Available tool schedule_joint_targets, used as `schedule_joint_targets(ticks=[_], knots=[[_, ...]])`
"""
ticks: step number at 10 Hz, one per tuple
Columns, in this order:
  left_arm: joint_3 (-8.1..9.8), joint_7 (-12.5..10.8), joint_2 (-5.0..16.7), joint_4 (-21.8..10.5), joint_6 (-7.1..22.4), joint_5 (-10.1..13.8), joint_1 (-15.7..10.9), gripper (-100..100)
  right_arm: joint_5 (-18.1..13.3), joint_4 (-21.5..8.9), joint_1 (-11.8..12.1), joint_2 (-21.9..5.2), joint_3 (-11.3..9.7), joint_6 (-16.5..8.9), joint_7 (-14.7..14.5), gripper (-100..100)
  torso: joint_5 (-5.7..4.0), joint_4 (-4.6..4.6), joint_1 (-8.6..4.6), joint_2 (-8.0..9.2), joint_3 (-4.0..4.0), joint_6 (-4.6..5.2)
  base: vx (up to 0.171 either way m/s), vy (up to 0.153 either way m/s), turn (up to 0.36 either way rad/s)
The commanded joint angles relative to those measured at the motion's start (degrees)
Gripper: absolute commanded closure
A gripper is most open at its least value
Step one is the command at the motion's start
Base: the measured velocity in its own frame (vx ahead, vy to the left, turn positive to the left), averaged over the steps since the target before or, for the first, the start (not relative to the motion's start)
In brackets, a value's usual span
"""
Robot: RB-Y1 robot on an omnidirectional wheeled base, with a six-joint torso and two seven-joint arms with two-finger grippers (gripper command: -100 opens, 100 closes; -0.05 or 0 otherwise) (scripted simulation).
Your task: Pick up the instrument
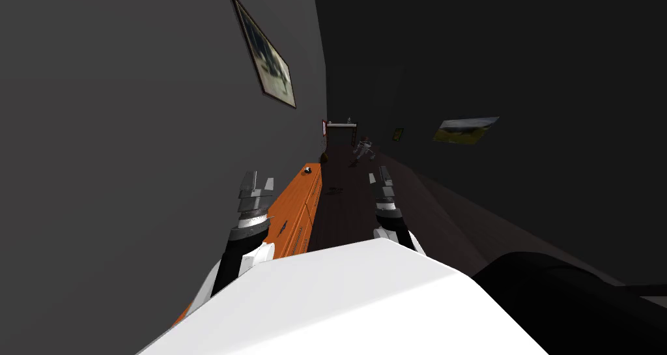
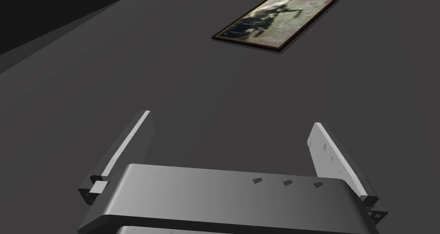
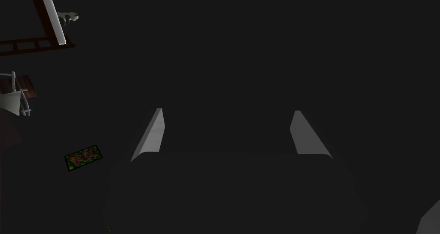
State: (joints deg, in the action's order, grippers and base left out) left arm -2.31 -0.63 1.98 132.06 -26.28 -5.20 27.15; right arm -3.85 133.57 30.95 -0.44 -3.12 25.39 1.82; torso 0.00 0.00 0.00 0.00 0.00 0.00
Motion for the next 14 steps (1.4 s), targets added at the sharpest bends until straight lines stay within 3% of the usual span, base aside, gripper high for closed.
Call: schedule_joint_targets(ticks=[1,5,6,8,9,14], knots=[[0.76,-0.63,2.1,-0.53,1.71,0.68,-0.22,-100,0.0,0.0,0.0,0.0,0.0,0.0,0.0,0,0.0,0.0,0.0,0.0,0.0,0.0,0.013,-0.097,0.001],[3.36,-2.8,4.89,-2.55,7.46,3.04,-1.03,-100,0.0,0.0,0.01,0.01,-0.01,0.0,0.0,0,-0.12,-0.07,-0.5,-0.31,-0.18,0.0,0.07,-0.137,0.043],[3.36,-2.8,4.89,-2.55,7.66,3.04,-1.03,-100,0.0,0.0,0.01,0.01,-0.01,0.0,0.0,0,-0.11,-0.08,-0.48,-0.33,-0.19,0.0,0.052,-0.074,0.027],[5.17,-4.33,5.91,-4.11,11.52,4.72,-1.62,-100,0.0,0.0,0.01,0.0,0.0,0.0,0.0,0,-0.05,-0.06,-0.2,-0.25,-0.14,0.0,0.068,-0.058,0.049],[5.17,-4.33,5.91,-4.11,11.9,4.72,-1.62,-100,0.0,0.0,0.01,0.0,0.0,0.0,0.0,0,-0.05,-0.07,-0.24,-0.32,-0.18,-0.01,0.065,-0.056,0.034],[9.39,-7.99,7.62,-8.46,21.02,8.81,-3.14,-100,0.0,0.0,0.01,0.0,0.0,0.0,0.0,0,-0.05,-0.08,-0.22,-0.32,-0.19,-0.01,0.08,-0.071,0.06]])
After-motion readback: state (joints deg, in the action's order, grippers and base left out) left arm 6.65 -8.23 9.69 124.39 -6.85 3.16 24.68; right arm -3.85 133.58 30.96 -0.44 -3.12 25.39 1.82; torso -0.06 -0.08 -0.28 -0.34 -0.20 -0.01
